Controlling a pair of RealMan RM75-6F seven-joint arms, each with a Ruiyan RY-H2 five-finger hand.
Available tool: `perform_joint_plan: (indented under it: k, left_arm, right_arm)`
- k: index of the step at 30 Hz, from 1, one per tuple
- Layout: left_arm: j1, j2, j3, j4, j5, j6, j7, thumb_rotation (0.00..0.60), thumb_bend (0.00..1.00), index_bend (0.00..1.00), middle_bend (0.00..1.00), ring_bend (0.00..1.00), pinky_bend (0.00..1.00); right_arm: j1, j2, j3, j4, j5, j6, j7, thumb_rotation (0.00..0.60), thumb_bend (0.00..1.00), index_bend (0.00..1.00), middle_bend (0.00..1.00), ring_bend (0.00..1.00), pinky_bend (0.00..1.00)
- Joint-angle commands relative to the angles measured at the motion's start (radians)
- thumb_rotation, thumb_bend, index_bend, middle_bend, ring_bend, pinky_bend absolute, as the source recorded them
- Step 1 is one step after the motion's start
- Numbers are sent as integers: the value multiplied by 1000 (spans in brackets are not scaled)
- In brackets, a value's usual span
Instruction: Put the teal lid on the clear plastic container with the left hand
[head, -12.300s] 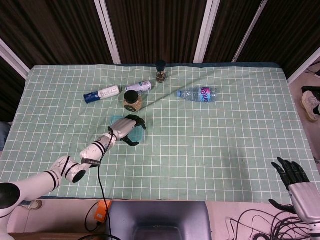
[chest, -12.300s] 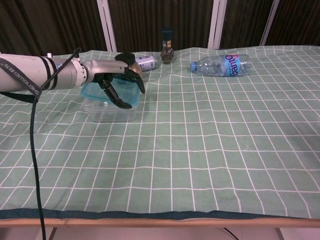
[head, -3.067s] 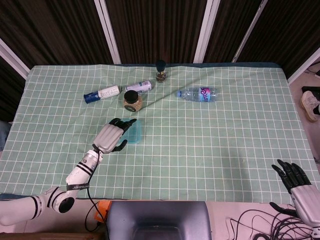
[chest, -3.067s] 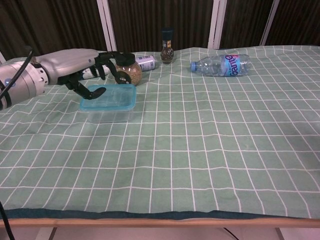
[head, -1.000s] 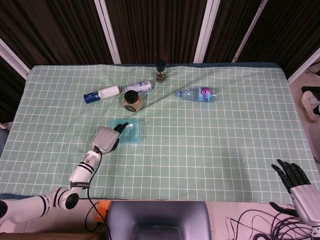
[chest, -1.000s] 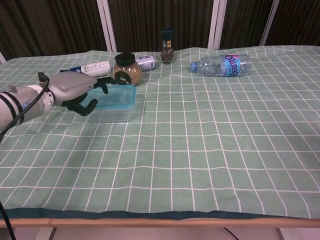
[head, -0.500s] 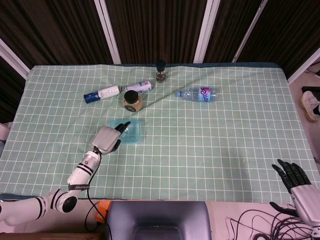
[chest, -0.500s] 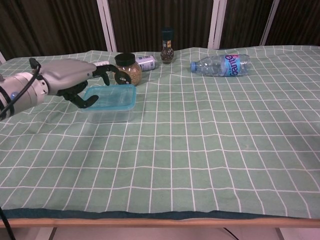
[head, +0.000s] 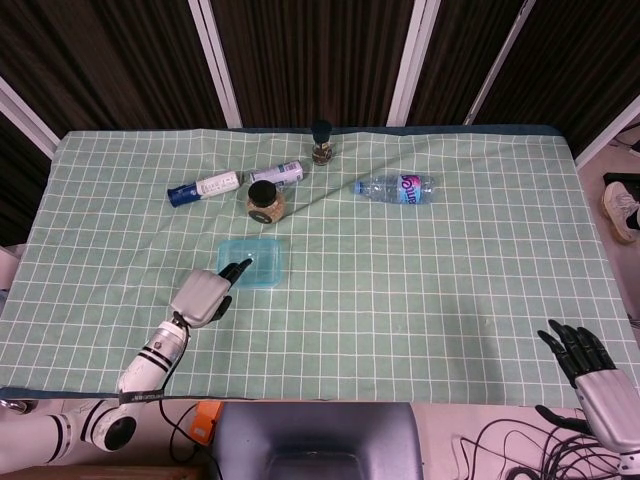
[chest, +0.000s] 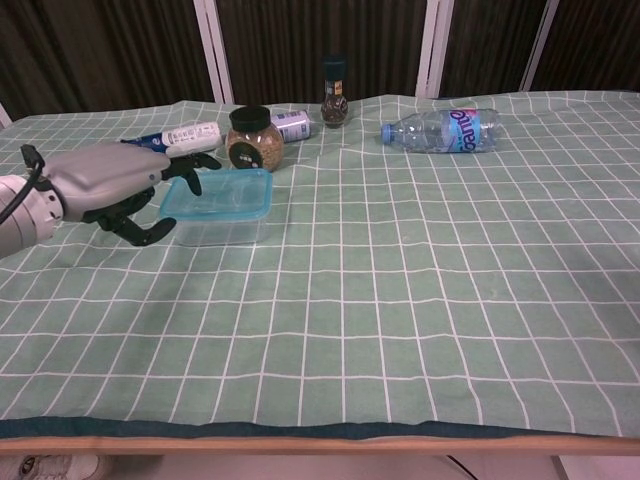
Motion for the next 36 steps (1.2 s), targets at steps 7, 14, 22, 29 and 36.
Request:
perform_joint_plan:
  k: [7,14,22,29,36]
  left_arm:
    - [6,-8,-1,7,10,-5,3,600,504,0,249,804,880]
    - [8,-18,0,18,6,-19,10,600,504,0,251,804,880]
    - [6,-30,1,35,-2,-37,25,600,504,0,267,804,880]
    - [8,-39,4,48,-3,-47,26,600,503,0,270,804,880]
    - [13,-46,11,65,-3,-59,21,600,503,0,271,804,880]
  right_arm:
    - [0,2,0,1,1,2,4,600,217,0,0,0,0]
    - [0,1,-1,0,-2,2,1,600,217,0,0,0,0]
    - [1,2,-1,1,0,2,4,600,217,0,0,0,0]
    - [-1,3,0,3,1,7,10,600,217,0,0,0,0]
    - [-1,3,0,2,2,7,8,600,217,0,0,0,0]
